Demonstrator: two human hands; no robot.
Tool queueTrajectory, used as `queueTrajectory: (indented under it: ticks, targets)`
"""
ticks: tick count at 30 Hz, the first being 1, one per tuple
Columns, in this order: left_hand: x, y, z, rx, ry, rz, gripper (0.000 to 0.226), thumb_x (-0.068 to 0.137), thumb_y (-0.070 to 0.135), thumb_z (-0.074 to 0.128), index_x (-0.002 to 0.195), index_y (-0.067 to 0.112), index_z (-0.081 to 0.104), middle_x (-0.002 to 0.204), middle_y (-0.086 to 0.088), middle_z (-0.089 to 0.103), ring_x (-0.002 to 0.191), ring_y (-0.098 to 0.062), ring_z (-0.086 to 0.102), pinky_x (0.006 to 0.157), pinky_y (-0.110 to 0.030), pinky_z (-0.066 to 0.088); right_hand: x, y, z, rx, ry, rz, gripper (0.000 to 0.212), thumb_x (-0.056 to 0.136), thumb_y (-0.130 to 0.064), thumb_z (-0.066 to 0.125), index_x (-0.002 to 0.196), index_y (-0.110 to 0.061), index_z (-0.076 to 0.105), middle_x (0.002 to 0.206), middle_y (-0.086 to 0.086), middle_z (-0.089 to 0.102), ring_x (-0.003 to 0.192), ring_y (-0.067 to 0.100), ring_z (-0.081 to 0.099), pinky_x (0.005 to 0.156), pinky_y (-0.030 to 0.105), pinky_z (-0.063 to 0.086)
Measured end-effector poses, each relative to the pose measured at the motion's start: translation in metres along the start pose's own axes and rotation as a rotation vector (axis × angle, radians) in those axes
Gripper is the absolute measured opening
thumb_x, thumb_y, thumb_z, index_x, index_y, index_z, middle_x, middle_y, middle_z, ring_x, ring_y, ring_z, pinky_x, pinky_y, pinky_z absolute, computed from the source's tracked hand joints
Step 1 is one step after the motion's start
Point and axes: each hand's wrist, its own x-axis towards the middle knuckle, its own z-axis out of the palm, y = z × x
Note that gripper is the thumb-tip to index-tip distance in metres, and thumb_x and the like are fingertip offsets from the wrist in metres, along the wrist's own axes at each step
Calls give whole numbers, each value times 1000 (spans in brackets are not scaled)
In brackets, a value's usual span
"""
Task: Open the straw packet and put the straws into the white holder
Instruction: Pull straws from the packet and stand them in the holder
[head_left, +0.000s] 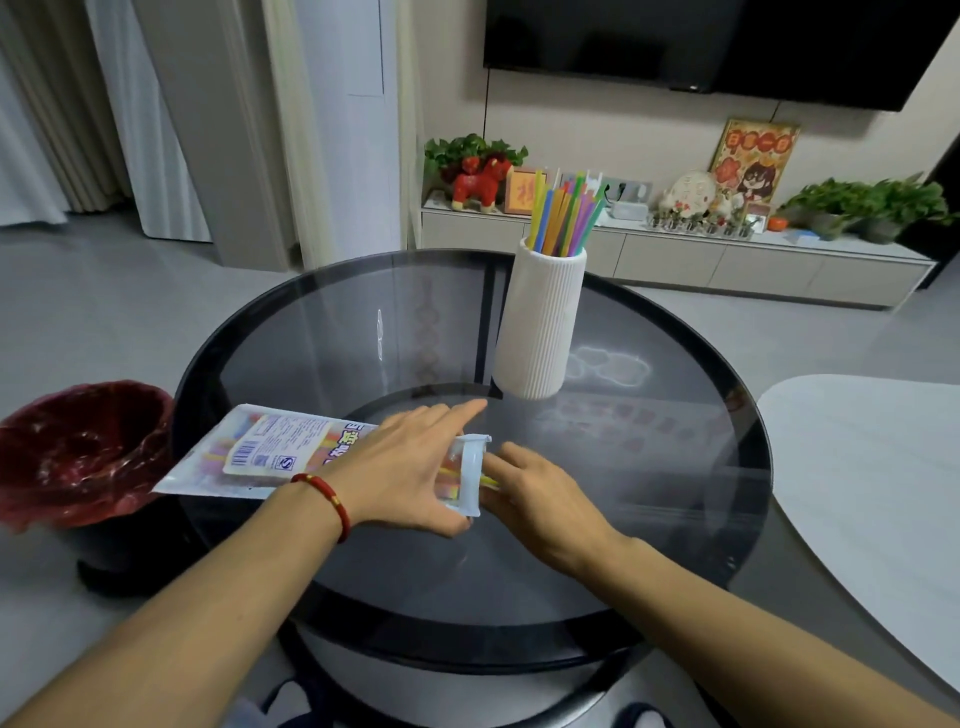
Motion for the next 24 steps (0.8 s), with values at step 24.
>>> queueTrajectory:
  ticks: [24]
  targets:
    - [6, 9, 17, 139, -200, -249, 80, 72, 90, 32, 143, 55, 22, 149, 3, 33, 141, -25, 28, 115, -70, 1, -4, 12, -24, -528, -199, -7, 43, 110, -53, 25, 119, -17, 46, 108, 4, 58, 93, 29, 67, 57, 38, 39]
